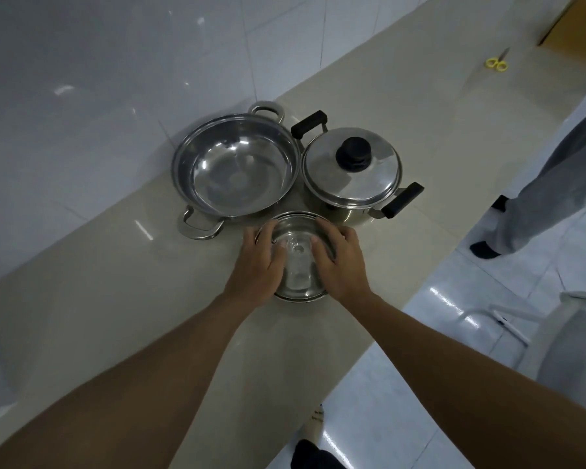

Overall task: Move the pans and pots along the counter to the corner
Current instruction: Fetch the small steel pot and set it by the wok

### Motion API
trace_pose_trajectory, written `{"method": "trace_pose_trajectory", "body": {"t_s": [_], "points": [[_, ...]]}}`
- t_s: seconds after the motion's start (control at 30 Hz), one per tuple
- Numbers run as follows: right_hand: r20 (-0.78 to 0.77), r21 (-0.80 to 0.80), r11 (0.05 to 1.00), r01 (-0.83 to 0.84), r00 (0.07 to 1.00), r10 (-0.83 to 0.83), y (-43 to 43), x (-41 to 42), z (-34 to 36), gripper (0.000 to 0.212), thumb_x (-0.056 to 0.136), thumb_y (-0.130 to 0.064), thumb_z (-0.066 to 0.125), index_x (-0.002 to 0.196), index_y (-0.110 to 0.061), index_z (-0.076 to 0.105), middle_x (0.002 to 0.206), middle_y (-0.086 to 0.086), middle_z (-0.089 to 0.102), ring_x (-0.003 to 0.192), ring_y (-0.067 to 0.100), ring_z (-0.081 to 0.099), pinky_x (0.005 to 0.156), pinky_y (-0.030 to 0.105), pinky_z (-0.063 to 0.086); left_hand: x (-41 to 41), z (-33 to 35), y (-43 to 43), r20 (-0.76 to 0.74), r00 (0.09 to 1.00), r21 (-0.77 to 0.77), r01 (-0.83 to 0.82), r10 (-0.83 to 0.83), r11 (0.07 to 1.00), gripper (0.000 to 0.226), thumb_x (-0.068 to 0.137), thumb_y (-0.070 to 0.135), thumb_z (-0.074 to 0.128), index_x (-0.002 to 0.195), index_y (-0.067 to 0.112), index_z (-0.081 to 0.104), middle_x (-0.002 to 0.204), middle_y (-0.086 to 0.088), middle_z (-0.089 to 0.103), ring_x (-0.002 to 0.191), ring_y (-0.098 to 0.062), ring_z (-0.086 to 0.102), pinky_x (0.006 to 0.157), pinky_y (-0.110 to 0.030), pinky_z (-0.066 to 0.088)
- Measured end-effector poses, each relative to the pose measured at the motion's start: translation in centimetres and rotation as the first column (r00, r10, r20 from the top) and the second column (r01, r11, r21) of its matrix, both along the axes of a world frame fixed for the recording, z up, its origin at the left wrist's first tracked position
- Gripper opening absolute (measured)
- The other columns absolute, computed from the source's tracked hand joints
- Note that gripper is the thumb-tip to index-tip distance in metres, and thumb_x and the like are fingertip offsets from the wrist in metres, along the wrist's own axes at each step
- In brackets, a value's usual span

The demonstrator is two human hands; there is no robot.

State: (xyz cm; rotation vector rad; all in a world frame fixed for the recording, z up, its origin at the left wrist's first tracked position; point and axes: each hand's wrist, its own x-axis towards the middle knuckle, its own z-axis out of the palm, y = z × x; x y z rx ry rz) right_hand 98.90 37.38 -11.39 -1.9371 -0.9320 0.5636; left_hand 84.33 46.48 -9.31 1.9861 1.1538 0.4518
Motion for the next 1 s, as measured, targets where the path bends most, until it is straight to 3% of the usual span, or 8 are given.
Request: {"method": "trace_pose_trajectory", "body": {"t_s": [0.23,0.5,0.73,0.9,1.0], "points": [[-0.070,0.078,0.995,0.058,0.996,-0.053,0.3,-0.4,-0.2,0.040,0.100,-0.034,0.057,0.139,-0.028,0.059,0.133,-0.005,0.064,0.123,0.007,0.056,0.106,0.023,0.042,0.4,-1.5,0.3,-0.061,0.997,0.042,-0.050,0.053,0.998,0.040,0.103,0.044,0.032,0.143,0.046,0.038,0.130,0.007,0.045,0.115,-0.019,0.054,0.095,-0.029,0.038],[-0.063,0.089,0.996,0.008,0.998,-0.003,0.1,-2.7,1.0,0.037,0.099,-0.028,0.059,0.136,-0.026,0.063,0.128,-0.003,0.065,0.118,0.005,0.057,0.102,0.017,0.041,-2.3,-0.8,-0.6,-0.101,0.992,0.084,-0.065,0.073,0.994,0.044,0.104,0.041,0.033,0.148,0.038,0.037,0.127,0.001,0.044,0.112,-0.024,0.056,0.091,-0.025,0.034],[-0.010,0.148,0.981,-0.122,0.992,0.124,-0.8,-8.6,4.3,0.036,0.099,-0.032,0.055,0.135,-0.033,0.062,0.119,-0.010,0.065,0.114,0.003,0.057,0.099,0.020,0.044,-9.7,2.8,-2.3,-0.073,0.991,0.125,-0.105,0.115,0.987,0.043,0.103,0.047,0.030,0.146,0.046,0.033,0.126,0.005,0.043,0.111,-0.023,0.057,0.093,-0.027,0.035],[0.020,0.220,0.948,-0.231,0.973,0.232,-1.9,-16.4,7.5,0.034,0.099,-0.030,0.056,0.132,-0.036,0.063,0.108,-0.028,0.060,0.114,0.003,0.057,0.099,0.019,0.044,-18.2,6.3,-5.1,-0.060,0.975,0.180,-0.201,0.215,0.963,0.043,0.104,0.047,0.028,0.146,0.046,0.034,0.124,0.008,0.041,0.107,-0.021,0.057,0.094,-0.028,0.037],[0.011,0.243,0.925,-0.294,0.954,0.300,-2.8,-22.3,9.3,0.034,0.100,-0.029,0.057,0.133,-0.034,0.064,0.113,-0.019,0.062,0.115,0.004,0.058,0.101,0.022,0.044,-24.5,8.3,-7.6,-0.042,0.958,0.218,-0.269,0.284,0.938,0.043,0.104,0.047,0.028,0.146,0.045,0.034,0.122,0.007,0.041,0.105,-0.019,0.057,0.097,-0.031,0.040]]}}
